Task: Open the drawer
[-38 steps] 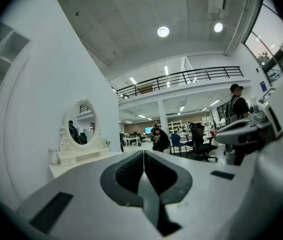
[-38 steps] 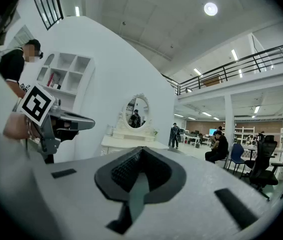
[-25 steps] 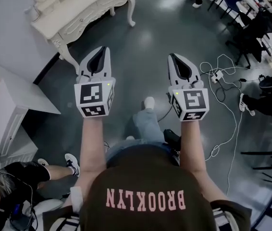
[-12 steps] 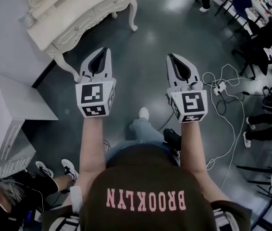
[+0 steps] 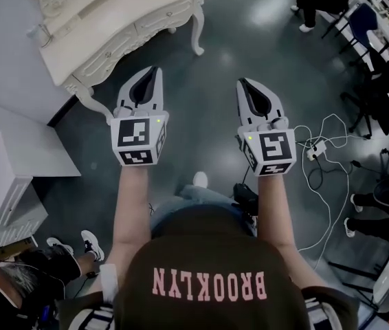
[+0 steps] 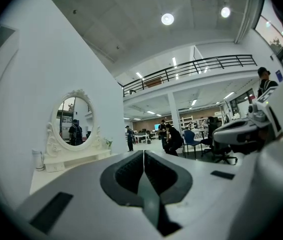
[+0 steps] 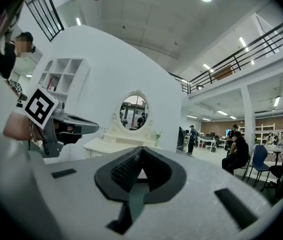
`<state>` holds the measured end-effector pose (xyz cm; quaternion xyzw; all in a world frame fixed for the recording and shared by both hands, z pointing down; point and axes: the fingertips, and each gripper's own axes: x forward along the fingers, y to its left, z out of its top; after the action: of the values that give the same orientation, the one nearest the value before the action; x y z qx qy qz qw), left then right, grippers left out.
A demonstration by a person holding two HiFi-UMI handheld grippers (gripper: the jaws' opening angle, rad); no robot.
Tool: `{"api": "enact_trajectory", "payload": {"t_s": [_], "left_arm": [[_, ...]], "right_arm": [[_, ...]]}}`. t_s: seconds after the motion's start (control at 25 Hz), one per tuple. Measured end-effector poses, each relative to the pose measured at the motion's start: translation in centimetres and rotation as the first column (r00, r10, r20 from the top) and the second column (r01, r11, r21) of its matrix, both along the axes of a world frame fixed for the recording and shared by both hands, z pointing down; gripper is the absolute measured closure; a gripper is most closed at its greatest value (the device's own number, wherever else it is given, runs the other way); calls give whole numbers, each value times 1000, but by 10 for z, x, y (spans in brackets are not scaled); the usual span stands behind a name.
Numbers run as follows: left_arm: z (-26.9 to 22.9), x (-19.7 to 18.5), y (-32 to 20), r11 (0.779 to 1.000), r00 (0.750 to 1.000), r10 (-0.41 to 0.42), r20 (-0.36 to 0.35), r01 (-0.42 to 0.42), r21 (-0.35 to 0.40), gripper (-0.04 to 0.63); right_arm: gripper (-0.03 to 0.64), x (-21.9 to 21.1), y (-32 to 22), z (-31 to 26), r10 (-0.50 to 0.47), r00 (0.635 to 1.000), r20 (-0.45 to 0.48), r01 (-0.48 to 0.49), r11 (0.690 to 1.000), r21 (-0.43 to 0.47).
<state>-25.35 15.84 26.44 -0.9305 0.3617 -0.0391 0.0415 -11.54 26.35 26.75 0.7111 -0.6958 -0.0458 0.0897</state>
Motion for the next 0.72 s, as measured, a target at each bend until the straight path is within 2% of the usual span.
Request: {"api": "enact_trajectory", "payload": {"t_s": [0.2, 0.72], "left_arm": [[-1, 34, -18, 1000, 1000, -8, -7, 8, 2, 589], [10, 82, -60, 1000, 1000, -15, 9, 15, -1, 589]], "right_arm": [[620, 37, -23, -8, -3, 1000, 13, 3, 1000, 21], [620, 89, -60, 6, 8, 999, 52, -9, 1000, 23]]}}
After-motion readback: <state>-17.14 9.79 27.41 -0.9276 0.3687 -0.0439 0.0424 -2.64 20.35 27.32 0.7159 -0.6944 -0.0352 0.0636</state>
